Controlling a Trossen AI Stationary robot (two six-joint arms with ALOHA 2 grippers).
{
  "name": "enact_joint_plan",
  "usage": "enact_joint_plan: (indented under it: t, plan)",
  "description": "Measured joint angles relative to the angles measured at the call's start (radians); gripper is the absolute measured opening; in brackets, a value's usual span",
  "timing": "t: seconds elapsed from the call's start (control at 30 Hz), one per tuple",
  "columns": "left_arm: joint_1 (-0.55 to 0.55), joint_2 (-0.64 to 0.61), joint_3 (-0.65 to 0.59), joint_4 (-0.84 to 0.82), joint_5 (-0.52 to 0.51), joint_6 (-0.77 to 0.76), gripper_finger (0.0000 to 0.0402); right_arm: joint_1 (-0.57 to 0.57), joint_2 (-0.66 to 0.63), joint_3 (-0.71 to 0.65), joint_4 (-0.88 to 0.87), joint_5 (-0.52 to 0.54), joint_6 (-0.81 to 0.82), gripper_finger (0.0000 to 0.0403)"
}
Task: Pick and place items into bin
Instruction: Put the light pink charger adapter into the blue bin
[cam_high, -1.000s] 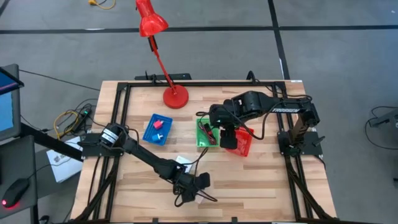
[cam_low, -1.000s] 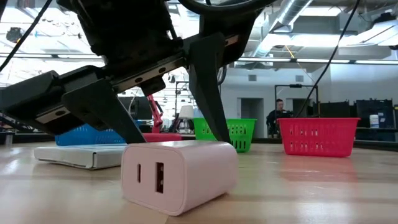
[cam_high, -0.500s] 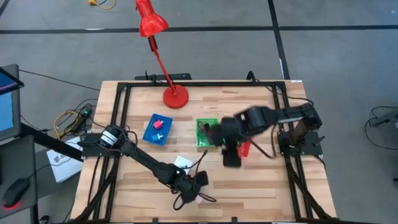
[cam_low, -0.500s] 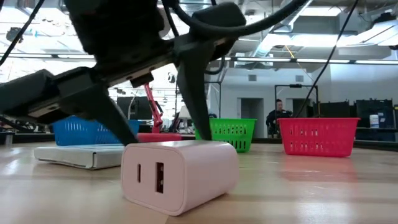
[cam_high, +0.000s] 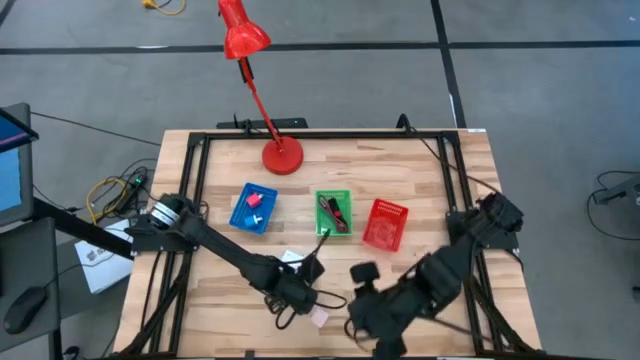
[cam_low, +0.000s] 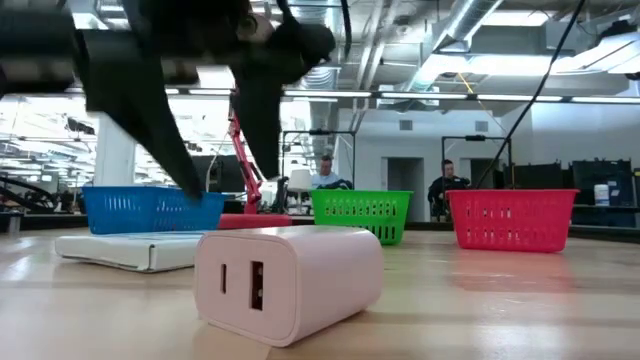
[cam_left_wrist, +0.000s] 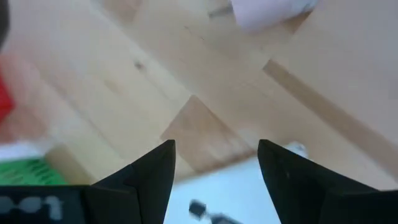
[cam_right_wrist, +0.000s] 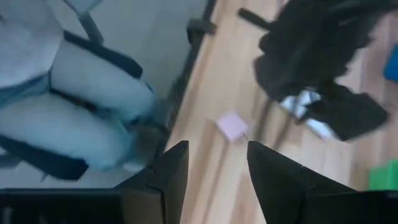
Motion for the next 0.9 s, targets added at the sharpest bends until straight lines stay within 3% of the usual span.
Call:
enact_joint_plan:
  t: [0.23, 0.43, 0.6, 0.9]
  plan:
    - [-0.021, -0.214, 0.000, -0.123, -0.061, -0.165, 0.0219, 0.019, 0.119, 0.000, 0.167, 0.002, 0.027, 0.0152]
    - [-0.024, -0.412, 0.000, -0.197, -0.158, -0.232, 0.0219, 0.023, 0.271, 0.000, 0.010, -0.001, 0.171, 0.0141]
    - [-0.023, -0.547, 0.000, -0.197, -0.257, -0.245, 0.0219, 0.025, 0.392, -0.001, -0.039, 0.009, 0.045, 0.0121]
    - [-0.023, -0.683, 0.000, -0.229, -0.293, -0.324, 0.0219, -0.040, 0.419, 0.000, -0.042, -0.160, 0.017, 0.0101]
